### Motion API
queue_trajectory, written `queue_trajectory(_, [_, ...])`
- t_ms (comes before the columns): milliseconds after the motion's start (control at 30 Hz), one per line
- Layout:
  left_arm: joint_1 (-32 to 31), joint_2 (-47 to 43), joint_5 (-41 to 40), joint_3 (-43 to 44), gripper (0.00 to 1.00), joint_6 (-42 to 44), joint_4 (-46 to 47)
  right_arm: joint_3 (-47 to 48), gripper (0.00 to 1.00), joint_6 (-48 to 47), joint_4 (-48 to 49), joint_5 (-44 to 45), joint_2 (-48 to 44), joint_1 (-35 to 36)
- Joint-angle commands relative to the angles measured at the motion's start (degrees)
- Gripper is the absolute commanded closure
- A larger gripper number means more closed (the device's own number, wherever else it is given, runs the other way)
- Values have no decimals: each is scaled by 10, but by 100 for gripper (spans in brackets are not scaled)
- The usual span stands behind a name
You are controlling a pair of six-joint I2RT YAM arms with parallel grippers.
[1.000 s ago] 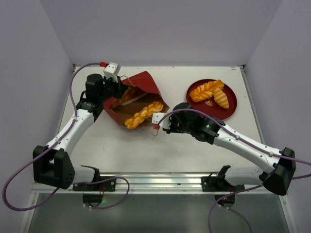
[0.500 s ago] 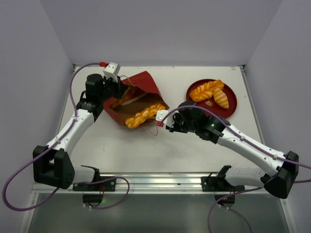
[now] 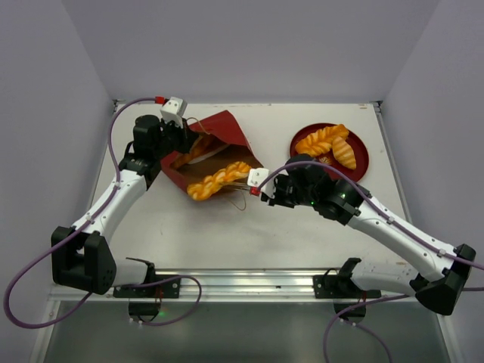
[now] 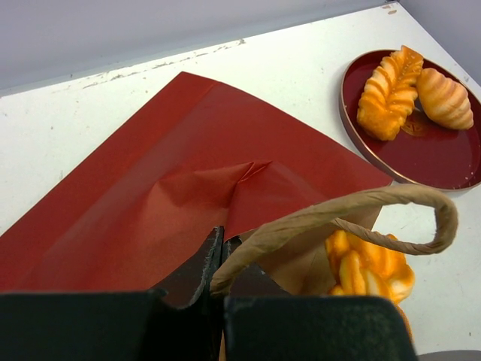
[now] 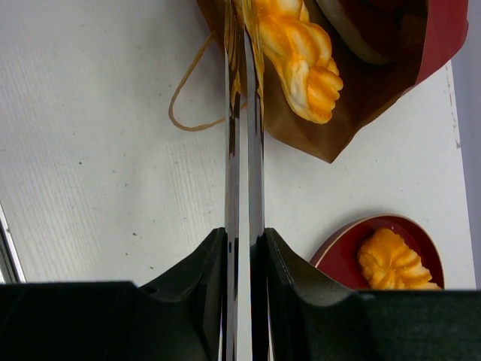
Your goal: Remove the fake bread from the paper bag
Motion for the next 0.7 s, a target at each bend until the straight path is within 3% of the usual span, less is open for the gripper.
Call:
queue_trajectory(0, [1,4,-24,2,100,7,-2,36,100,15,-2,-22,-27,-6])
queue_trajectory(367, [4,11,-61,6,100,-3,-24,47,100,29,-46,-26,-103,-59])
queue_trajectory(667, [6,17,-83,9,100,-4,-36,44,100,36,-45,49,-156,-126])
